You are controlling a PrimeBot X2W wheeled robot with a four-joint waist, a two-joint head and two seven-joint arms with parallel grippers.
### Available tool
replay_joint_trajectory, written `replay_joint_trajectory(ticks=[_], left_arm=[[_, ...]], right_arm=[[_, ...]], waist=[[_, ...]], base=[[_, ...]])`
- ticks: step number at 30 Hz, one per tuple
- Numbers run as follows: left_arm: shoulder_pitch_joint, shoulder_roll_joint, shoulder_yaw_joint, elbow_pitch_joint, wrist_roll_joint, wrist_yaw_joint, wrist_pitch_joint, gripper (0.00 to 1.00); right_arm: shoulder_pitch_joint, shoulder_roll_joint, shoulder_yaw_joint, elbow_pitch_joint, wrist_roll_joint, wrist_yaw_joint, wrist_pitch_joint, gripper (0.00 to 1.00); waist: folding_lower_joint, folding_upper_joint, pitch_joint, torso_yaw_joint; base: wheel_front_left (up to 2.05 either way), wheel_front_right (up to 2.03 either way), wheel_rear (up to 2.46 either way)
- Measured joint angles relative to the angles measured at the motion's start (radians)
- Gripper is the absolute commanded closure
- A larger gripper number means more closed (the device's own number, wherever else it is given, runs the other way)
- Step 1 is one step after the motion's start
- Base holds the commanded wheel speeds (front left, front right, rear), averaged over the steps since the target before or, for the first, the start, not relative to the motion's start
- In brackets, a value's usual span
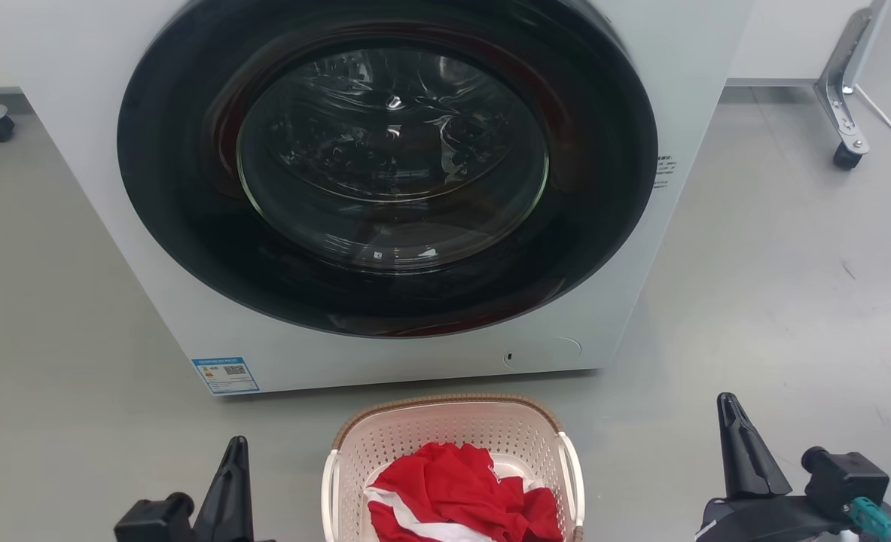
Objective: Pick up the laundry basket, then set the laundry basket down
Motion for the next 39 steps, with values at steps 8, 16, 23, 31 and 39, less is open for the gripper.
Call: replay_joint_trajectory(ticks=[8,16,23,31,39], left_arm=[[-0.008,-0.003,0.022,0.019,-0.126,-0.018,0.021,1.0],[-0.018,-0.007,0.047,0.039,-0.248,-0.036,0.04,1.0],[-0.034,-0.011,0.064,0.056,-0.339,-0.053,0.056,1.0],[-0.04,-0.016,0.085,0.076,-0.441,-0.072,0.075,1.0],[-0.058,-0.02,0.107,0.094,-0.551,-0.089,0.094,1.0]], right_arm=[[-0.002,0.015,-0.035,0.009,0.116,0.018,0.029,1.0],[-0.004,0.028,-0.076,0.023,0.23,0.037,0.066,1.0],[-0.007,0.04,-0.107,0.031,0.315,0.053,0.092,1.0],[-0.008,0.053,-0.142,0.041,0.416,0.072,0.118,1.0],[-0.011,0.066,-0.177,0.054,0.511,0.09,0.151,1.0]], waist=[[0.0,0.0,-0.004,0.0],[0.0,0.0,-0.009,0.0],[0.0,0.0,-0.013,0.0],[0.0,0.0,-0.017,0.0],[0.0,0.0,-0.022,-0.001]], base=[[0.0,0.0,0.0],[0.0,0.0,0.0],[0.0,0.0,0.0],[0.0,0.0,0.0],[0.0,0.0,0.0]])
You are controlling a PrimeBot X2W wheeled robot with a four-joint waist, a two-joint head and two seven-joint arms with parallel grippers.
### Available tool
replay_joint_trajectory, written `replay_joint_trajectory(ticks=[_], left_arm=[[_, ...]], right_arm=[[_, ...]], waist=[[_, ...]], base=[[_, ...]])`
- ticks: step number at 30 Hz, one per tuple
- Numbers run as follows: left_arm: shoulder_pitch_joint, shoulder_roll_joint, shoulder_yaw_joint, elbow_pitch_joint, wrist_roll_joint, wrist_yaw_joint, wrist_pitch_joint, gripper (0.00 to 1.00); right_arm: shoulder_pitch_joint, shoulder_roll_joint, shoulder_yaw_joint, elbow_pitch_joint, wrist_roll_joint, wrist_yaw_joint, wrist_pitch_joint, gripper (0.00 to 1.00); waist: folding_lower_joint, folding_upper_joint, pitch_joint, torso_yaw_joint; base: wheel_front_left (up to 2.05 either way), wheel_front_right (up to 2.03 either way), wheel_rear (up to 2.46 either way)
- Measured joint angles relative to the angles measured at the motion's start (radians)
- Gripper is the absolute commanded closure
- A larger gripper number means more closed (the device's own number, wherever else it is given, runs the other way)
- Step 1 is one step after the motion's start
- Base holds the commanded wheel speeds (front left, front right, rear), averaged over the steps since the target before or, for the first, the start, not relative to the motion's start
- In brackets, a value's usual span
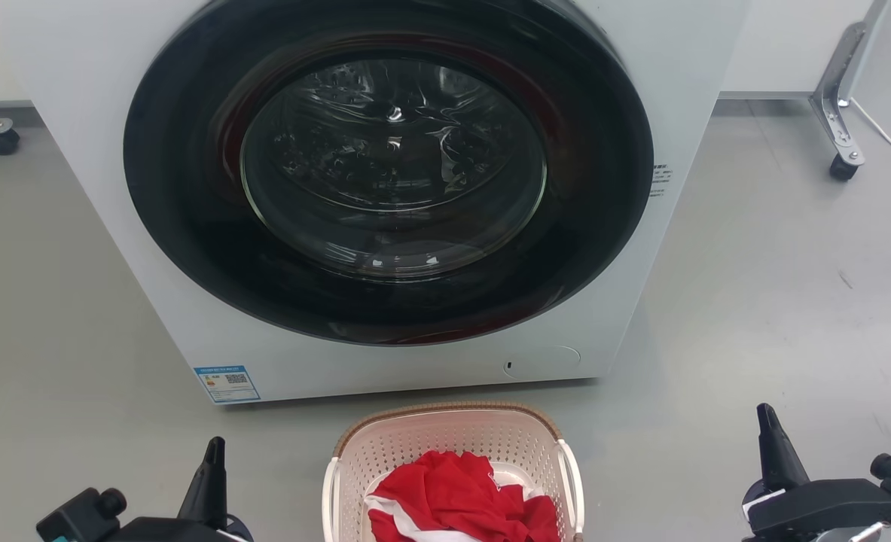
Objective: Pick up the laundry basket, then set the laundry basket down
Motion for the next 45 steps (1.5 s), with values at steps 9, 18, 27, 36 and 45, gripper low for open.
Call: replay_joint_trajectory(ticks=[9,18,27,36,45], left_arm=[[-0.017,-0.004,0.021,0.022,-0.117,-0.026,0.017,1.0],[-0.03,-0.01,0.044,0.044,-0.231,-0.044,0.035,1.0],[-0.042,-0.013,0.069,0.065,-0.342,-0.067,0.055,1.0],[-0.062,-0.018,0.089,0.086,-0.458,-0.087,0.069,1.0],[-0.081,-0.021,0.113,0.108,-0.576,-0.113,0.088,1.0]], right_arm=[[-0.003,0.016,-0.039,0.012,0.112,0.025,0.028,1.0],[-0.015,0.027,-0.077,0.023,0.223,0.044,0.058,1.0],[-0.016,0.043,-0.115,0.037,0.33,0.066,0.089,1.0],[-0.017,0.056,-0.154,0.047,0.438,0.086,0.118,1.0],[-0.022,0.072,-0.192,0.059,0.55,0.108,0.149,1.0]], waist=[[0.0001,0.0,-0.005,0.0],[0.0,0.0,-0.009,0.0],[0.0,0.0,-0.014,0.0],[0.0,0.0,-0.019,-0.001],[0.0,0.0,-0.024,-0.001]], base=[[0.0,0.0,0.0],[0.0,0.0,0.0],[0.0,0.0,0.0],[0.0,0.0,0.0],[0.0,0.0,0.0]])
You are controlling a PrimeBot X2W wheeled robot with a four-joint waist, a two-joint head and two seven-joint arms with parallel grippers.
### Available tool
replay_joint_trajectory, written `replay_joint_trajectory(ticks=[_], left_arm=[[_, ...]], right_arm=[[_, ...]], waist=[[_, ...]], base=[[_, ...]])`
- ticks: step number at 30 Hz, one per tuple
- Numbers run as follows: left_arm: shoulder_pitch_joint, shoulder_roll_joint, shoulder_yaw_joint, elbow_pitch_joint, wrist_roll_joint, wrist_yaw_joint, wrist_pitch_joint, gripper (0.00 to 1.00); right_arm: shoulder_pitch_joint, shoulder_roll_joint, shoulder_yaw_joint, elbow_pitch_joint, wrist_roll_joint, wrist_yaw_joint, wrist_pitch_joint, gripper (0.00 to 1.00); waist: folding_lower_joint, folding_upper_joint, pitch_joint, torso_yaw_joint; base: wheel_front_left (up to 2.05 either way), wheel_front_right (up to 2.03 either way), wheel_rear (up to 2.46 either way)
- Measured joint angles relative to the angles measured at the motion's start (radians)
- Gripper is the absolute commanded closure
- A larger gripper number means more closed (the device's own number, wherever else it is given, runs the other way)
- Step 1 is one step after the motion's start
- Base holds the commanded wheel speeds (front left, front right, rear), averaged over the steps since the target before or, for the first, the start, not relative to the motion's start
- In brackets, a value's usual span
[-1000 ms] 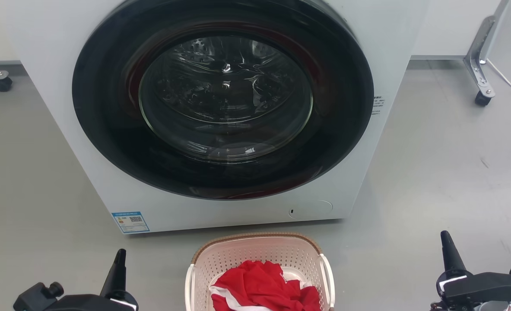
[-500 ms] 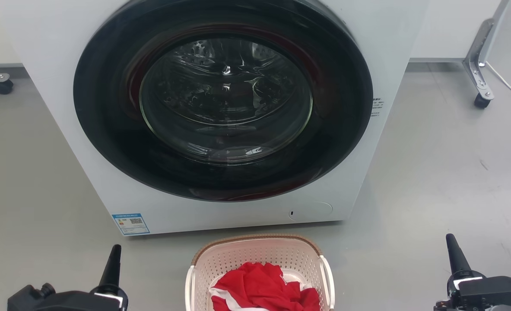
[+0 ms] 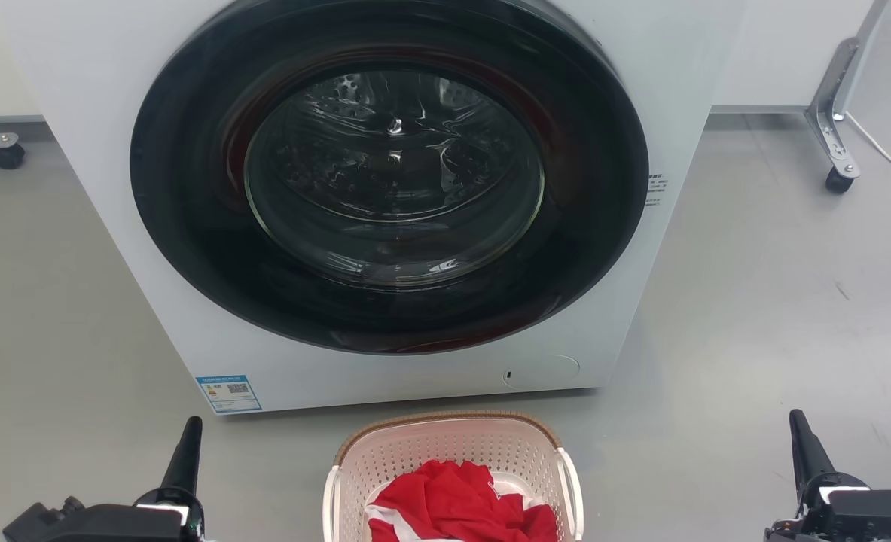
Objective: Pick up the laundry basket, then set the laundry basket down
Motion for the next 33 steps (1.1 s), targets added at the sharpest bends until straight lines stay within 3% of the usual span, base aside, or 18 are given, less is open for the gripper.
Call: replay_joint_trajectory(ticks=[13,33], left_arm=[[-0.02,-0.007,0.028,0.026,-0.144,-0.026,0.024,1.0],[-0.02,-0.008,0.028,0.027,-0.15,-0.026,0.024,1.0]], right_arm=[[-0.013,0.015,-0.046,0.015,0.13,0.026,0.035,1.0],[-0.014,0.017,-0.047,0.015,0.13,0.026,0.035,1.0]], waist=[[0.0,0.0,-0.006,0.0],[0.0,0.0,-0.006,0.0]], base=[[0.0,0.0,0.0],[0.0,0.0,0.0]])
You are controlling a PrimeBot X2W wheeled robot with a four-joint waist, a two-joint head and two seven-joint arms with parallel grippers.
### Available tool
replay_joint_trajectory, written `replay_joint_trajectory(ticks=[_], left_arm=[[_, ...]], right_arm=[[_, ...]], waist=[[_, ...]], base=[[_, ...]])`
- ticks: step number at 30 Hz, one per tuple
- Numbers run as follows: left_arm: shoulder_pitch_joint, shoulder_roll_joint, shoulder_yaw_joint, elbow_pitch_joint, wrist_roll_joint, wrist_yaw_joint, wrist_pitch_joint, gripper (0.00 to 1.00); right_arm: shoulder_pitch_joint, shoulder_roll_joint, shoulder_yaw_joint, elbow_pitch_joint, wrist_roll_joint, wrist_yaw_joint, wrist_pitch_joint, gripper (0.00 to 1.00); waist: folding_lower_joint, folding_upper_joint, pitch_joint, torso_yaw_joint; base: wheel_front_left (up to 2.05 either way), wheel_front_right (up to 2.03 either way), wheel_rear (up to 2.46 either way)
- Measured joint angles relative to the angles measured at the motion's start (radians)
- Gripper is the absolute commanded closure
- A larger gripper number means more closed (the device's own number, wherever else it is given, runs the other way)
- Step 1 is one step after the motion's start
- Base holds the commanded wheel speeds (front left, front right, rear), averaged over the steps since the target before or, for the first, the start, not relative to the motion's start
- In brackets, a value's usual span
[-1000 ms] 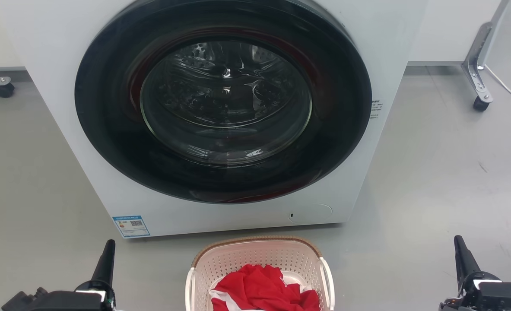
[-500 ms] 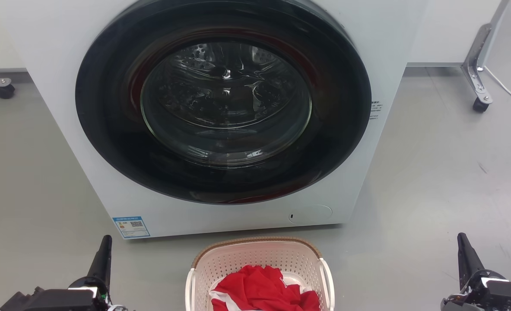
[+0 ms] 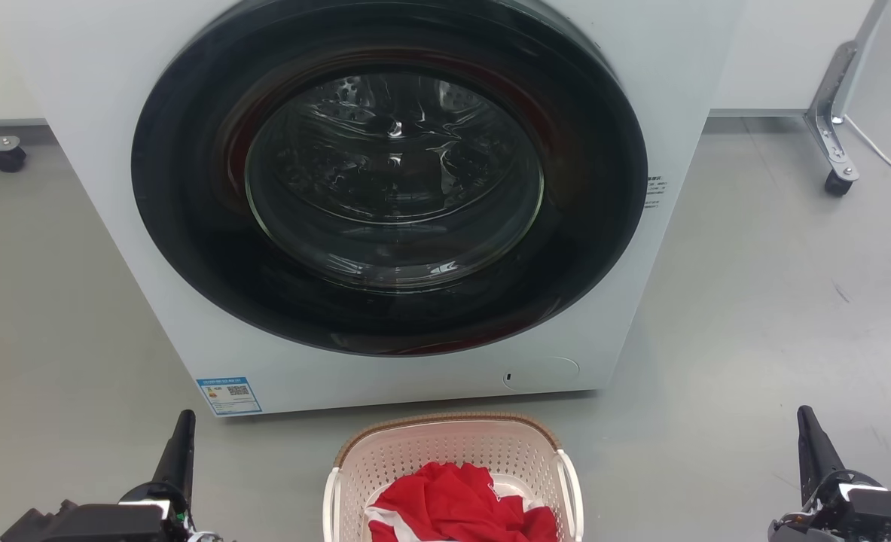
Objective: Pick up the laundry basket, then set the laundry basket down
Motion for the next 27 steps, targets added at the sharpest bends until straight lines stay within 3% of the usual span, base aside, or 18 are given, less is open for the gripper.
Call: replay_joint_trajectory(ticks=[27], left_arm=[[0.0,0.0,0.0,0.001,0.0,0.0,0.0,1.0]], right_arm=[[0.0,0.0,0.0,0.0,0.001,0.0,0.0,1.0]], waist=[[0.0,0.0,0.0,0.0]], base=[[0.0,0.0,0.0]])
